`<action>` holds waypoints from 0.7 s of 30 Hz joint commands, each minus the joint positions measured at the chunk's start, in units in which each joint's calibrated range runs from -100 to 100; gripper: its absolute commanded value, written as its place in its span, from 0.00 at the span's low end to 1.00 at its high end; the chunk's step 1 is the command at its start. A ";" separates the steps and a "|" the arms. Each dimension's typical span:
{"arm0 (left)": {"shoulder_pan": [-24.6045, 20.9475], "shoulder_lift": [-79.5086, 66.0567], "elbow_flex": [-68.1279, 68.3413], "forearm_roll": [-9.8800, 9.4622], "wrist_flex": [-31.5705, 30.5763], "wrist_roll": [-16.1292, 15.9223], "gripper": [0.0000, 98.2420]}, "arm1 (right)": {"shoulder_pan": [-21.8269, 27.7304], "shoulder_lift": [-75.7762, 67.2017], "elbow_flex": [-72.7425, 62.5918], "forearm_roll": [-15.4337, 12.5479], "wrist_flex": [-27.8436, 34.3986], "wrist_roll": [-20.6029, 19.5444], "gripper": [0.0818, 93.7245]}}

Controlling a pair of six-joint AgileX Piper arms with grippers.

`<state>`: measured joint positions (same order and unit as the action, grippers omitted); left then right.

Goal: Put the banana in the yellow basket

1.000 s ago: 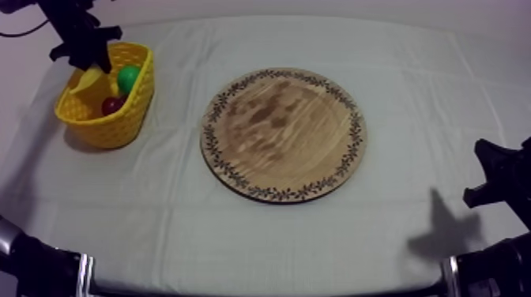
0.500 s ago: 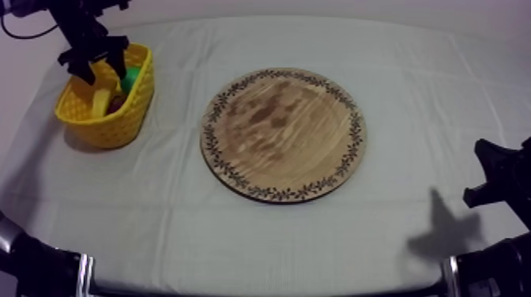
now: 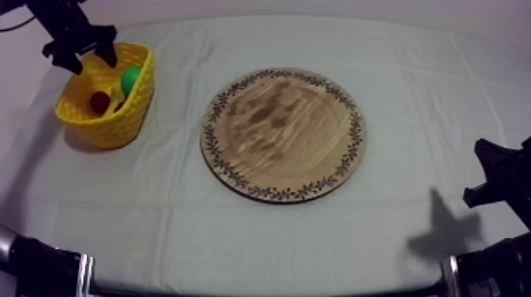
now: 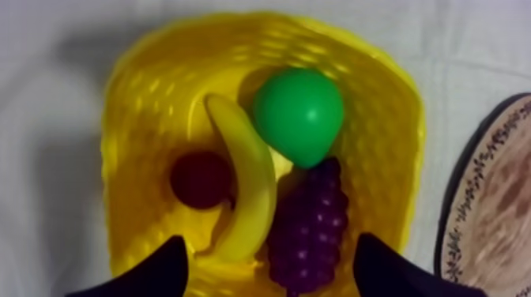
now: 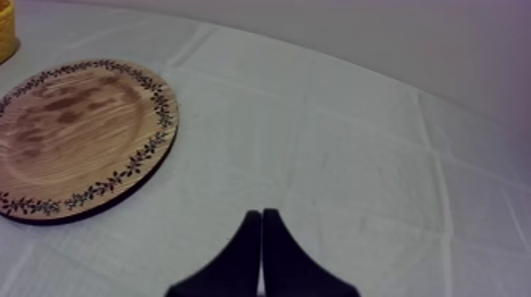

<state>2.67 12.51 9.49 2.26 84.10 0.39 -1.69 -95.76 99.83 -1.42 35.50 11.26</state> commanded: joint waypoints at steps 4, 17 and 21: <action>0.11 -11.92 8.42 0.43 -7.36 -0.50 0.66 | 0.00 0.00 0.05 -0.02 -0.02 -0.01 0.00; -1.43 -46.83 45.65 3.00 -34.75 0.97 0.42 | 0.00 0.00 0.05 -0.02 -0.02 -0.01 0.00; -1.96 -56.15 53.92 2.49 -38.42 1.57 0.35 | 0.00 0.00 0.05 -0.02 -0.02 -0.01 0.00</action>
<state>0.78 -34.77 54.72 4.99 47.96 1.87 -1.69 -95.76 99.83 -1.42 35.50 11.26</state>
